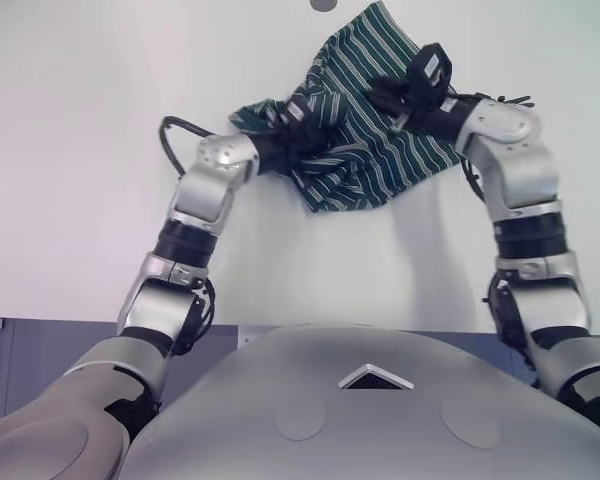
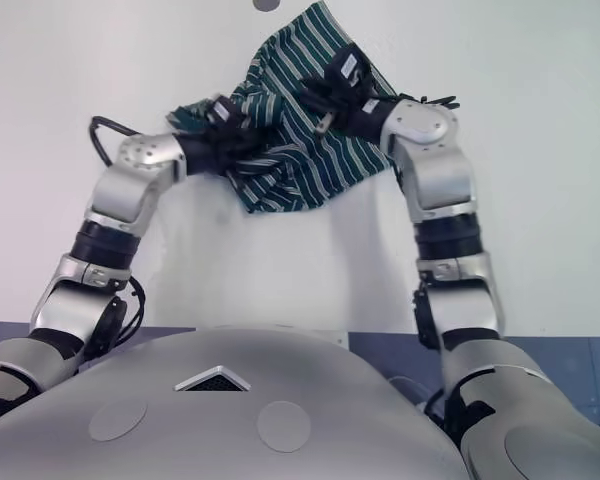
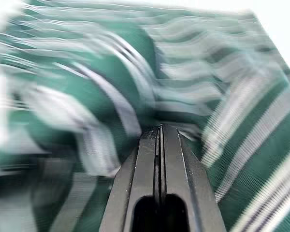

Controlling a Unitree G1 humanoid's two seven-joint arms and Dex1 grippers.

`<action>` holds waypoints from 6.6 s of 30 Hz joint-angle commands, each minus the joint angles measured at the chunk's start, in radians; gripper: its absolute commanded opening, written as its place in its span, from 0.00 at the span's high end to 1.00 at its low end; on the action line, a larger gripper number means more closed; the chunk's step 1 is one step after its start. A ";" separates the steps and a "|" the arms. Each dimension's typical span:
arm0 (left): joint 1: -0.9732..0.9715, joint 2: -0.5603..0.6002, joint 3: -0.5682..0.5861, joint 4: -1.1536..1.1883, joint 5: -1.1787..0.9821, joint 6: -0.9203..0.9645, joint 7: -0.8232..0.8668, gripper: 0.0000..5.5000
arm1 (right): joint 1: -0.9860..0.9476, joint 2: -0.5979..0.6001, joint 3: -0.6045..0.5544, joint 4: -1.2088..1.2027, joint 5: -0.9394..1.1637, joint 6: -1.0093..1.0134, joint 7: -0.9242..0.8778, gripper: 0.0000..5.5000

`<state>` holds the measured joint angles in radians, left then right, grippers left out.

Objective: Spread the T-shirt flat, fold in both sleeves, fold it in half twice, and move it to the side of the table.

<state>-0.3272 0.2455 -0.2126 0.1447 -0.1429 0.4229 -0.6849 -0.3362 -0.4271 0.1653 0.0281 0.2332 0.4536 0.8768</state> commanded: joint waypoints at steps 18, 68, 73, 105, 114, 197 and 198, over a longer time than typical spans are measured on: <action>-0.041 0.358 0.111 0.011 0.034 -0.172 -0.180 1.00 | 0.052 0.000 0.027 -0.073 0.204 0.429 -0.022 0.79; -0.215 0.298 -0.004 0.566 0.173 -0.578 -0.370 1.00 | -0.022 -0.098 -0.010 -0.225 0.302 0.479 0.001 1.00; -0.418 0.282 0.159 0.594 0.023 -0.455 -0.340 1.00 | -0.246 -0.176 -0.151 -0.070 0.247 0.356 -0.029 1.00; -0.105 0.657 0.004 -0.393 -0.289 0.292 -0.672 1.00 | -0.025 -0.753 0.234 -0.368 0.051 -0.332 0.364 1.00; 0.494 0.609 -0.010 -0.672 0.078 0.332 -0.385 0.96 | 0.446 -0.556 0.184 -0.590 -0.294 0.055 0.135 1.00; -0.086 0.124 0.002 -0.165 -0.040 0.149 -0.048 1.00 | -0.197 0.073 0.057 0.317 -0.085 -0.080 0.007 0.99; -0.102 0.169 0.024 -0.132 -0.016 0.153 -0.040 1.00 | -0.099 0.073 0.090 0.148 -0.055 0.025 -0.006 0.99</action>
<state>-0.3738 0.3412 -0.3051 0.0230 -0.1479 0.5017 -0.7681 -0.7232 -0.3431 0.1491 0.7286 0.0449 0.1141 0.8121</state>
